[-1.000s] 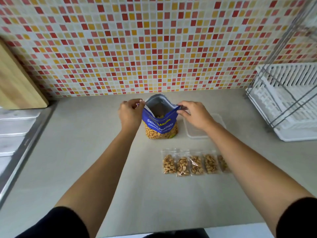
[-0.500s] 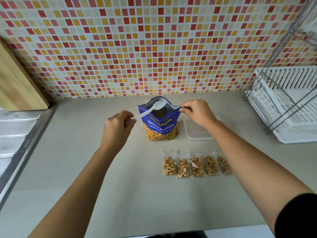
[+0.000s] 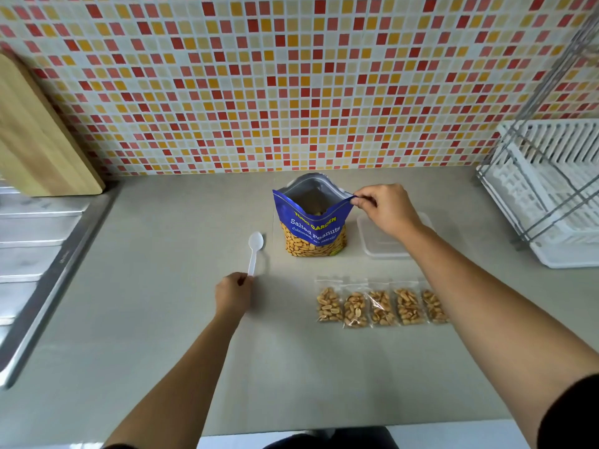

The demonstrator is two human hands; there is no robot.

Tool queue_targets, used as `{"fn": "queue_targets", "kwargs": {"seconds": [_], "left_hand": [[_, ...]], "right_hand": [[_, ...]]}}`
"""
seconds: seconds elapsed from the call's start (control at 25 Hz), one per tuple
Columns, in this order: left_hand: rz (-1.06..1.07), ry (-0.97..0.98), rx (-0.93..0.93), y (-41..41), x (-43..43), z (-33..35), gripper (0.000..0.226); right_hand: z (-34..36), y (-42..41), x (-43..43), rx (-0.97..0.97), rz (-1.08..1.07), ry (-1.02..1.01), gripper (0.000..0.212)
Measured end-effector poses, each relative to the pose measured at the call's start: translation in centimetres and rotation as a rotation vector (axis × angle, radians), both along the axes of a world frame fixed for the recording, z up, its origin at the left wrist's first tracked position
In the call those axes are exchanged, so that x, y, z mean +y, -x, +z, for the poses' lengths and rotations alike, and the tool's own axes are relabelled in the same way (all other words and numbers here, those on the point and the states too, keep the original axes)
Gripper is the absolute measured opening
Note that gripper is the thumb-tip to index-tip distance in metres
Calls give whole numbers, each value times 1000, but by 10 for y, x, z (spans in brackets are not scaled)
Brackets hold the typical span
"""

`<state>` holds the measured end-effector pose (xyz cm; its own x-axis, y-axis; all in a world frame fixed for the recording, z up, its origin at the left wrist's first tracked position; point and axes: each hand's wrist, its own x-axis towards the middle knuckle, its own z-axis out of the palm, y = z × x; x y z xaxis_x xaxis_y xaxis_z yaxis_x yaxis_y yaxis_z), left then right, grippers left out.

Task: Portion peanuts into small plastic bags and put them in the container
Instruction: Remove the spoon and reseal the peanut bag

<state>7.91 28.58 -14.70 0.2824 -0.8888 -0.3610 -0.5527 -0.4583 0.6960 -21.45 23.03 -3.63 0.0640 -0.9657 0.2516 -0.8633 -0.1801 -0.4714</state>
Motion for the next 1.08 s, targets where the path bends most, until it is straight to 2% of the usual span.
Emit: {"fn": "queue_targets", "kwargs": {"seconds": [0.56,0.68,0.76,0.84,0.92,0.96,1.0,1.08], "left_hand": [[-119,20,-375,20,-19,-2,20],[-109,23,-362,15,-21,3,29],[-85,126,-316,11,-36,18,33],[-67,288,-133,8,-58,45,34],[-186,359,126,5,-78,81,53],[-313,371,188,5,-85,96,61],[-453,366,182,7,-91,110,65],[-684,365,42,16,-95,128,70]], "right_hand": [[-6,-2,6,-63,-14,70,17],[-5,-2,5,-51,-12,63,18],[-5,-1,4,-32,-14,50,18],[-4,-1,3,-8,-12,38,18],[-2,-1,2,17,-9,22,19],[0,-2,2,27,-6,13,19],[1,-2,2,21,0,-4,20],[6,-3,2,-55,30,-69,25]]}}
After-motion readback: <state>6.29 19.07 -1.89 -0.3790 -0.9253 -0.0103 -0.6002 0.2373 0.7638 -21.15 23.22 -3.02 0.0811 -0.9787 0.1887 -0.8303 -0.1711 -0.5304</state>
